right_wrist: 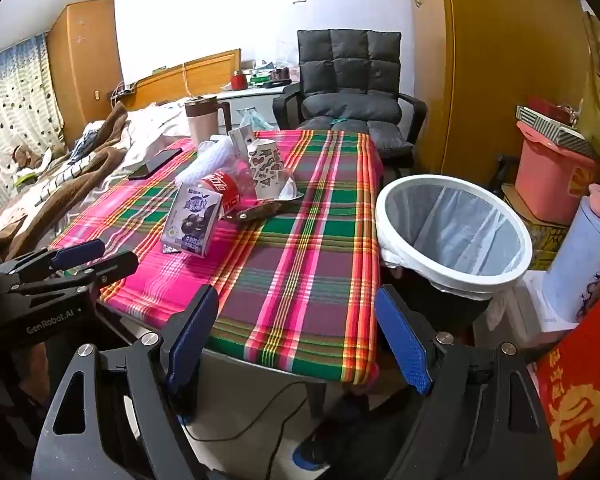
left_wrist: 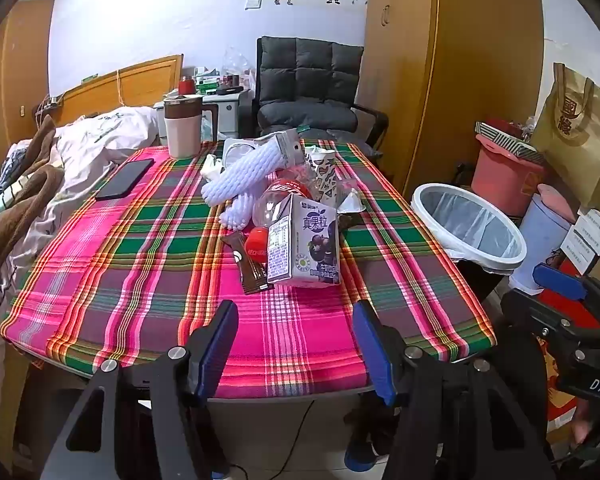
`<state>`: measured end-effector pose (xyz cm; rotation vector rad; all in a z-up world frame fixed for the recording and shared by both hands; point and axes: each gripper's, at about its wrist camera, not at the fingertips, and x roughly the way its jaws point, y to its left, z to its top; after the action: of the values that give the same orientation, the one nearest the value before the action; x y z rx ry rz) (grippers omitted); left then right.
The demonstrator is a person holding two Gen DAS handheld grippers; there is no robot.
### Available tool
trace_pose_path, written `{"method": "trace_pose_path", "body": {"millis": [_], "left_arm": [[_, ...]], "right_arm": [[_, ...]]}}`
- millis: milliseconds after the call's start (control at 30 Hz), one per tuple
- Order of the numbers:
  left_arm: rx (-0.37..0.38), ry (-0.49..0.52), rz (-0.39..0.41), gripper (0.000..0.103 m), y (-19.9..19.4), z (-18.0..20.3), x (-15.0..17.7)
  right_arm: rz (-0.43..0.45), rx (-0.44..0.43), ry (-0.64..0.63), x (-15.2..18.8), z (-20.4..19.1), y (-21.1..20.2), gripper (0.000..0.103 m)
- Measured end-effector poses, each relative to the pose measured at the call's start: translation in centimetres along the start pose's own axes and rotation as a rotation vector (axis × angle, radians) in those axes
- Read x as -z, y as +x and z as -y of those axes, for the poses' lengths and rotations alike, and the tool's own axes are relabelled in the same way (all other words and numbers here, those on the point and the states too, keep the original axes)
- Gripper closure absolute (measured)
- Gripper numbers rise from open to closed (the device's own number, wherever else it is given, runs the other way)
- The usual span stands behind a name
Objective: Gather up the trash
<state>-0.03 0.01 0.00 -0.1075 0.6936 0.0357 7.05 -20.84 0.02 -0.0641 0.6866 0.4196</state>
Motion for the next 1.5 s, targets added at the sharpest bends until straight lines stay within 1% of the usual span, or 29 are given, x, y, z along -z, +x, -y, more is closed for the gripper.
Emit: {"method": "trace_pose_path", "body": {"millis": [167, 200, 267, 433, 500, 1500], "left_arm": [[0.000, 0.002, 0.006, 0.044, -0.1, -0.3, 0.1], [-0.006, 0.010, 0.012, 0.044, -0.8, -0.1, -0.2], [-0.016, 0.017, 0.011, 0.044, -0.8, 0.3, -0.2], [-0.016, 0.018, 0.007, 0.044, -0.6, 0.8, -0.4], [-0.009, 0.018, 0.014, 0.044, -0.6, 0.3, 0.0], [-0.006, 0.016, 0.017, 0.044, -0.7, 0.2, -0.1]], "right_arm": [[0.003, -0.007, 0.007, 0.0, 0.1, -0.1, 0.022], [0.003, -0.007, 0.007, -0.1, 0.1, -0.1, 0.022], [0.005, -0.007, 0.008, -0.1, 0.0, -0.1, 0.022], [0.005, -0.007, 0.008, -0.1, 0.0, -0.1, 0.022], [0.005, -0.007, 0.007, -0.1, 0.0, -0.2, 0.022], [0.007, -0.005, 0.007, -0.1, 0.0, -0.2, 0.022]]}}
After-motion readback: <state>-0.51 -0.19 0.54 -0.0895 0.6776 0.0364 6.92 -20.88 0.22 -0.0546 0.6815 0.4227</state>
